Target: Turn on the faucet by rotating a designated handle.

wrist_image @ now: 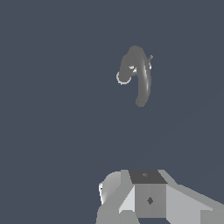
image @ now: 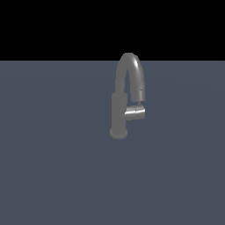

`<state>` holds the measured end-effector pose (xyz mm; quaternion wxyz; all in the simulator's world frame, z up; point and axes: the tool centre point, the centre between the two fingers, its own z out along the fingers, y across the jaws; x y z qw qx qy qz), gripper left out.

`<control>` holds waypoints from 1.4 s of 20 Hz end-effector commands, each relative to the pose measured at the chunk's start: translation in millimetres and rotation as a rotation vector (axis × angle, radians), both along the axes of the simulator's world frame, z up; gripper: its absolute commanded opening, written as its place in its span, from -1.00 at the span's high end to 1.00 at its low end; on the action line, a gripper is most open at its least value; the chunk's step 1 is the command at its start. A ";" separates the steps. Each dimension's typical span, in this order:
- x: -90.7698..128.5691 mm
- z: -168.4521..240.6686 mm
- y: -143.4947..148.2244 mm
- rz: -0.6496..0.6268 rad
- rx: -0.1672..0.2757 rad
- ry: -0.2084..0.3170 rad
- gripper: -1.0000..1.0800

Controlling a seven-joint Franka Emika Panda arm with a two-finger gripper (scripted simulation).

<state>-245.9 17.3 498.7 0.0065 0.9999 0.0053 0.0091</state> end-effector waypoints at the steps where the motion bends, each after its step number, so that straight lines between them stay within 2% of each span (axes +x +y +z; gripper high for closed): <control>1: 0.0 0.0 0.0 0.000 0.000 0.000 1.00; 8: 6.5 -0.4 -0.6 -0.013 0.013 0.016 1.00; 14: 22.6 -2.0 -2.3 -0.047 0.045 0.057 1.00; 19: 43.7 -5.1 -5.3 -0.091 0.088 0.111 1.00; 28: 92.1 -17.4 -15.4 -0.195 0.189 0.240 1.00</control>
